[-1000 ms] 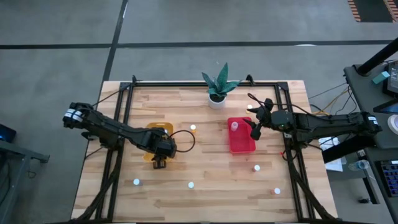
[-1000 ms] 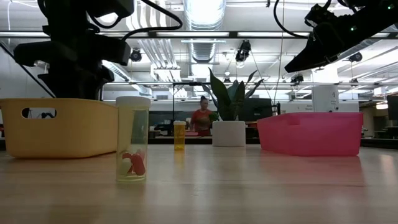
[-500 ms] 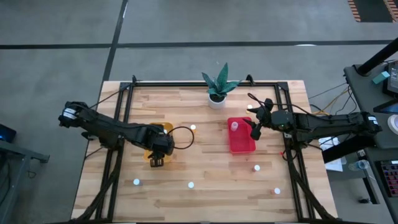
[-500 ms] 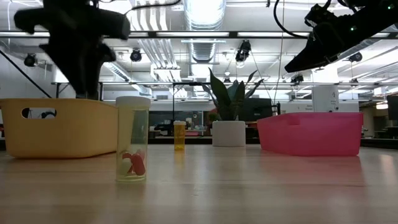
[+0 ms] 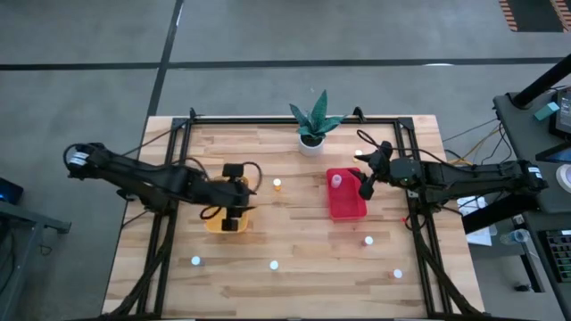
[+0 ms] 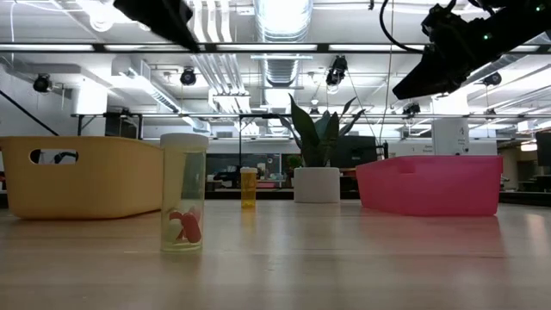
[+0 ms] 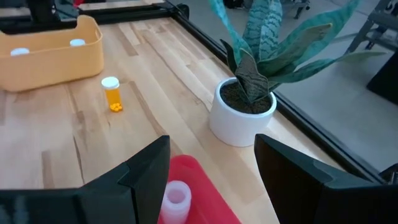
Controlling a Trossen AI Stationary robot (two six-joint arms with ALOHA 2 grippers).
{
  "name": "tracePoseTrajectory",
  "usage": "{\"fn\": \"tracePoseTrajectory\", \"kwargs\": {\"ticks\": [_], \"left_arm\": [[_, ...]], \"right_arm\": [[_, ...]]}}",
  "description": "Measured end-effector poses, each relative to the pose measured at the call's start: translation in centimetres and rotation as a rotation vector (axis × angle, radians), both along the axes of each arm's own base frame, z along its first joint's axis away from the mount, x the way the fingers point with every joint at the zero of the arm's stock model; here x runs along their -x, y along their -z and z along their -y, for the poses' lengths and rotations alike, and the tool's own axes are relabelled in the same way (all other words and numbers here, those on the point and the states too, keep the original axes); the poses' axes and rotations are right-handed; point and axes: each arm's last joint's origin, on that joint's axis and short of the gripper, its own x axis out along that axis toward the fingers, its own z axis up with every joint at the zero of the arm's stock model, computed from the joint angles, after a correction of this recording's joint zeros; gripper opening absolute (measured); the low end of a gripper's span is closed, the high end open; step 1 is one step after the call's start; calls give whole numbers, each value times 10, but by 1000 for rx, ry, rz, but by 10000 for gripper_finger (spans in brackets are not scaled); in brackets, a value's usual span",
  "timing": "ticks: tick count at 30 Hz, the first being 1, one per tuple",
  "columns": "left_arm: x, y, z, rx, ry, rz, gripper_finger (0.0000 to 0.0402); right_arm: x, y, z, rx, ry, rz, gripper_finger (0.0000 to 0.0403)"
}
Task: Pick and place medicine bottles into bin by pill shape (circle, oval)
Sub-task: Put the top pink capsule bottle into the red bin
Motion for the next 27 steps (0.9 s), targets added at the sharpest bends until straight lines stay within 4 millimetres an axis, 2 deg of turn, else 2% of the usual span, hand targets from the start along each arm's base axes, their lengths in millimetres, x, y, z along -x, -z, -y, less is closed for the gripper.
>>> {"fn": "tracePoseTrajectory", "kwargs": {"ticks": [12,20,27], "left_arm": [[20,12,-23,-171,44,467,164],[23,20,-43,-336,-8,599,164],[24,25,-61,-376,-96,630,164]], "right_arm": [[-2,-3,0,-147,72,103,226],[-8,0,-1,-337,115,178,226],[-15,2,-9,-635,-31,194,226]]}}
